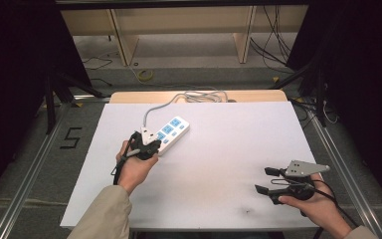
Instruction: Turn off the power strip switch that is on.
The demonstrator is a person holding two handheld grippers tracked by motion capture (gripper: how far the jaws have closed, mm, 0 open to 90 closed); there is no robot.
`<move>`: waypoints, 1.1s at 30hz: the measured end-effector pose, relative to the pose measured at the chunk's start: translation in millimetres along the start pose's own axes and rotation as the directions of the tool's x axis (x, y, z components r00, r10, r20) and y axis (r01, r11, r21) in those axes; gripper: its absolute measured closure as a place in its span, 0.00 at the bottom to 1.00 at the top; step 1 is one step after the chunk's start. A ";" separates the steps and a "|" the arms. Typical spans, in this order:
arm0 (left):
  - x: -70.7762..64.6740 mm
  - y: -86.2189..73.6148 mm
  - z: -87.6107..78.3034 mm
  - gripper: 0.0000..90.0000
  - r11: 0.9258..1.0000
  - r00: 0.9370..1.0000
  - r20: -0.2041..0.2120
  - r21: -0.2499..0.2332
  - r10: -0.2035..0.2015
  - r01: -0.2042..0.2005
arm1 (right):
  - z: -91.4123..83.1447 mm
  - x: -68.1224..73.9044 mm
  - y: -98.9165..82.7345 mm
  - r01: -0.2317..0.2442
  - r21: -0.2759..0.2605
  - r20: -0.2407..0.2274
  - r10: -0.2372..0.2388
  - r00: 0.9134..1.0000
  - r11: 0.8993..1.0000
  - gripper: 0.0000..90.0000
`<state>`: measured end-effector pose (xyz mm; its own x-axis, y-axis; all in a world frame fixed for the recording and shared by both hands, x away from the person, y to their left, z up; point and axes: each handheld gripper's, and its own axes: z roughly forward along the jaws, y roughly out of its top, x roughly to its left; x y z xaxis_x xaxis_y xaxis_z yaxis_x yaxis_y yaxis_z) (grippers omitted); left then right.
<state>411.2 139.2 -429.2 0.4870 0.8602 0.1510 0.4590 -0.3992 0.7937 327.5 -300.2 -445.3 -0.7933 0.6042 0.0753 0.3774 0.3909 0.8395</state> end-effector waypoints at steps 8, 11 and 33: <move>5.0 6.8 8.6 1.00 1.000 1.000 -0.005 -0.004 -0.015 0.015 | 0.7 -0.1 0.2 0.004 0.002 0.000 -0.004 1.000 1.000 0.31; 8.8 9.1 12.3 1.00 1.000 1.000 -0.019 -0.003 -0.013 0.013 | 0.6 0.0 0.2 0.005 0.001 -0.002 -0.005 1.000 1.000 0.31; 10.8 18.6 37.3 1.00 0.999 0.999 -0.006 0.035 -0.032 0.032 | 0.7 0.9 0.0 0.002 0.005 -0.005 -0.002 1.000 1.000 0.31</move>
<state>452.7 129.2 -434.8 0.4677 0.8744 0.1293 0.5001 -0.3823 0.7770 327.2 -299.2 -445.6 -0.7964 0.5999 0.0762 0.3781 0.3957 0.8369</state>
